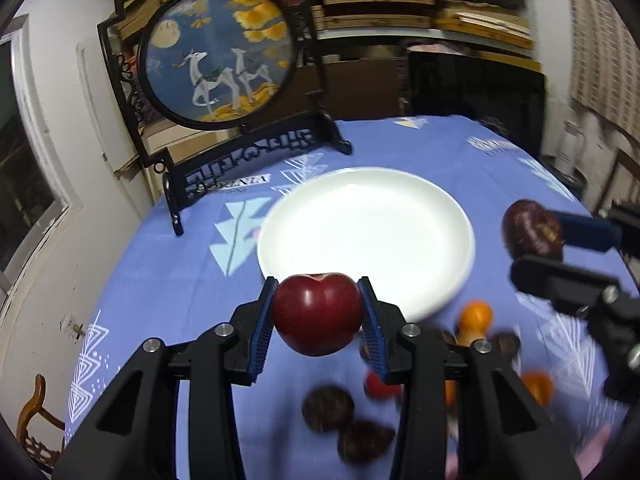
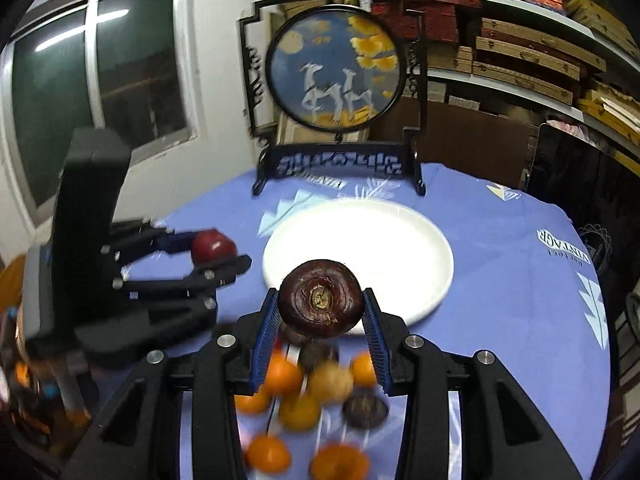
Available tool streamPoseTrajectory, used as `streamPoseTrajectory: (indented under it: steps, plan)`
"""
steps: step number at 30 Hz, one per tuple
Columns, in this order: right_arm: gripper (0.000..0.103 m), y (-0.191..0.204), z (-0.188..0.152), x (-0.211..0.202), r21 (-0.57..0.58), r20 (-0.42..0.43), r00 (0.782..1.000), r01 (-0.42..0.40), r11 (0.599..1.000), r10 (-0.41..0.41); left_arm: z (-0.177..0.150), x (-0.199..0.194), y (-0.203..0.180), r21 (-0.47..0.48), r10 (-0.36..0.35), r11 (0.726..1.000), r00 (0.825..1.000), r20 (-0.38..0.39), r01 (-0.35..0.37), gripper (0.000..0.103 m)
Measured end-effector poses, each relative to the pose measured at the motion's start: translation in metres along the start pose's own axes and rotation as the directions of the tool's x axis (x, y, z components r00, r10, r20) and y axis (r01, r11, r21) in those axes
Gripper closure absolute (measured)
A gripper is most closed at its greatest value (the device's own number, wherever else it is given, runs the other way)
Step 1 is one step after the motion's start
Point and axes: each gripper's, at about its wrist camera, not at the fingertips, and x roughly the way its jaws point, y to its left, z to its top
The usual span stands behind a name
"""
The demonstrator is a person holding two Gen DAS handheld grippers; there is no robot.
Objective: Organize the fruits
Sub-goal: 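Carry both fruits over the white plate and open both tools to drop them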
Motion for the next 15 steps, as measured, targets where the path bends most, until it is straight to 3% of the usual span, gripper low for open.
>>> streamPoseTrajectory:
  steps: [5,11,14,15]
  plan:
    - [0.062,-0.026,0.024,0.062,0.066,-0.075,0.997,0.032,0.997,-0.027,0.034,0.045,0.001,0.013,0.067,0.998,0.997,-0.041,-0.067,0.064]
    - [0.062,-0.051,0.028,0.119,0.124,-0.156,0.987,0.055,0.991,-0.036,0.042,0.101,-0.005,0.063,0.115,0.992,0.986,-0.124,-0.107,0.063]
    - [0.061,-0.055,0.03,0.138,0.119,-0.175,0.983,0.076,0.99,-0.054,0.041,0.116,-0.009,0.088,0.137,0.988,0.982,-0.134,-0.125,0.061]
    - [0.061,-0.057,0.031,0.143,0.122,-0.179,0.982,0.078,0.99,-0.055,0.04,0.118,-0.011,0.098,0.146,0.986,0.981,-0.13,-0.133,0.053]
